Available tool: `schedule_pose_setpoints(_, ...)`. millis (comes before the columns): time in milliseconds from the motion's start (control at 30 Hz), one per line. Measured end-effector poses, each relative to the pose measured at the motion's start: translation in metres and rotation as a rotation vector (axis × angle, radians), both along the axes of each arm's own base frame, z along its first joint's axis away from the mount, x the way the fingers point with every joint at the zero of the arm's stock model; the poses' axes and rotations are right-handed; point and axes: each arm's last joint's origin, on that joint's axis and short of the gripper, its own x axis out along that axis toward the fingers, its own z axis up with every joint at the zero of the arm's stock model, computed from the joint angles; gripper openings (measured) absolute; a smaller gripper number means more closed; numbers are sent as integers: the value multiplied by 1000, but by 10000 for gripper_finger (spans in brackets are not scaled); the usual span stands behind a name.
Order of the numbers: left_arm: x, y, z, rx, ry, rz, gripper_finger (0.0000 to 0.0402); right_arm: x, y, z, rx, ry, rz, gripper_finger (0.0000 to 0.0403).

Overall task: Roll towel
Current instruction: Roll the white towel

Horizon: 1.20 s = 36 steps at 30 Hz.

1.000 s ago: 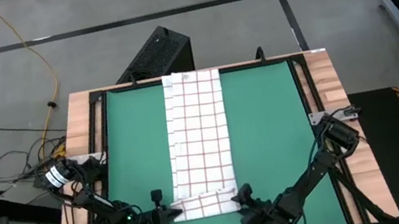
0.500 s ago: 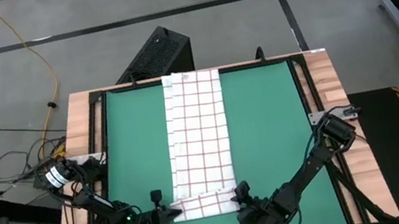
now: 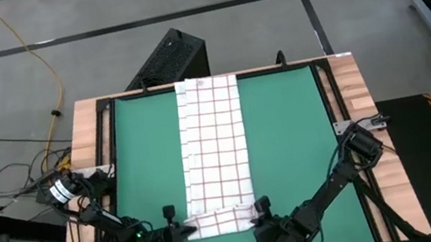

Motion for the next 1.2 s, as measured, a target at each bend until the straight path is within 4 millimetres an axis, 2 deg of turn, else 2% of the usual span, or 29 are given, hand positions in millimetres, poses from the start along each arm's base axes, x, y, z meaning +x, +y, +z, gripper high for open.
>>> schedule_pose_setpoints(267, 2, -5, 23, 37, -73, -60, 0, 2, 11, 8, 102, -44, -68, 7)
schedule_pose_setpoints(367, 2, -6, 30, 42, -126, -22, 0, 0, 13, 8, 130, -56, -100, 7)
schedule_pose_setpoints(500, -5, -8, 33, 111, -217, 65, 0, -4, 18, 8, 162, -68, -129, 7)
schedule_pose_setpoints(600, -6, -9, 34, 150, -206, 38, 0, -8, 22, 8, 180, -77, -140, 7)
schedule_pose_setpoints(767, 8, -1, 30, 184, -124, -29, 0, -8, 28, 12, 188, -83, -132, 7)
schedule_pose_setpoints(900, 22, 11, 30, 250, -95, -20, 0, -5, 35, 21, 201, -90, -123, 6)
schedule_pose_setpoints(1067, 39, 22, 30, 197, -26, -124, 0, -1, 42, 36, 218, -60, -115, 6)
schedule_pose_setpoints(1200, 44, 25, 30, 186, -11, -170, 0, 1, 43, 45, 228, -36, -169, 6)
